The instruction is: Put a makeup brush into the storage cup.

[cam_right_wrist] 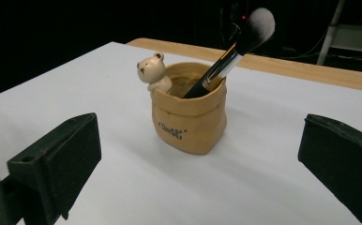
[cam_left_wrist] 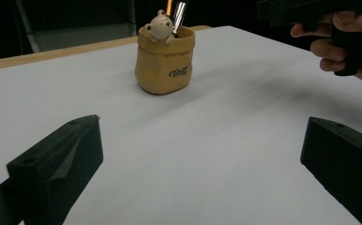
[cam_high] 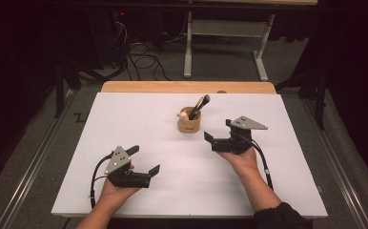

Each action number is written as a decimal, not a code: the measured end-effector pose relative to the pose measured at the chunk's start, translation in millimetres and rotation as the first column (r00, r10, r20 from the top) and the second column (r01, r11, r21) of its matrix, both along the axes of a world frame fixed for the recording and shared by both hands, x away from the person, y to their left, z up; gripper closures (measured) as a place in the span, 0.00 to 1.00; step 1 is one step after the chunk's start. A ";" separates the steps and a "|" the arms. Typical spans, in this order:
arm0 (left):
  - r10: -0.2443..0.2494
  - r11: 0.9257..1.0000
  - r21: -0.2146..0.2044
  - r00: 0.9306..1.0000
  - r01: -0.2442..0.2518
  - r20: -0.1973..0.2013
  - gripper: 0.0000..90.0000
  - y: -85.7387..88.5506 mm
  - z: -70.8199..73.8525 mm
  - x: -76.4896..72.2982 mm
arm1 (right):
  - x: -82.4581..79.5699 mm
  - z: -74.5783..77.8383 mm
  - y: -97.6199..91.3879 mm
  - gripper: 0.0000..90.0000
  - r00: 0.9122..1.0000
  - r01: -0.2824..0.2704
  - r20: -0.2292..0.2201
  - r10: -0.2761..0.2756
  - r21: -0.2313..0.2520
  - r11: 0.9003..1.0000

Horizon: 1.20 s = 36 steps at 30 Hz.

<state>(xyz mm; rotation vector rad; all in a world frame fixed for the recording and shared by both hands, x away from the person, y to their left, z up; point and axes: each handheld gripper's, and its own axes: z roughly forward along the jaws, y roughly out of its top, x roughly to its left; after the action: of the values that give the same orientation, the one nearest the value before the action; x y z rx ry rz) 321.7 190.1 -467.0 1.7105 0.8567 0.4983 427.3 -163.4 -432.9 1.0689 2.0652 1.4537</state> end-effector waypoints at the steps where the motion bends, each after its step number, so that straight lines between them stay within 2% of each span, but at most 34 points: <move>1: 0.001 1.000 0.000 1.000 -0.001 0.000 0.00 0.2 0.0 0.1 | -2.5 -0.5 -0.8 0.00 1.000 -0.002 0.000 0.002 -0.003 1.000; 7: 0.008 1.000 -0.001 1.000 -0.008 -0.003 0.00 1.7 0.2 0.3 | -16.8 -1.6 -6.0 0.00 0.999 -0.025 0.024 0.026 -0.027 0.999; 20: 0.023 1.000 -0.015 1.000 -0.023 -0.009 0.00 6.8 1.9 -1.6 | -49.2 1.3 -30.5 0.00 0.997 -0.036 0.064 0.037 -0.018 0.999; 32: 0.037 0.999 -0.020 0.999 -0.038 -0.011 0.00 13.6 4.1 -5.1 | -74.2 -0.2 -64.8 0.00 0.996 0.000 0.093 -0.002 0.017 1.000; 36: 0.043 0.999 -0.013 0.999 -0.043 -0.017 0.00 18.0 4.3 -7.9 | -80.3 -3.9 -71.4 0.00 0.994 0.009 0.111 -0.011 0.013 1.000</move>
<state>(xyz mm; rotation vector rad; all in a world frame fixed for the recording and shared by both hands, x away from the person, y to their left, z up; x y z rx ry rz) 313.8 208.1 -462.8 1.6895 0.9087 0.5070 347.0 -234.8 -436.8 0.9791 1.9736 1.4889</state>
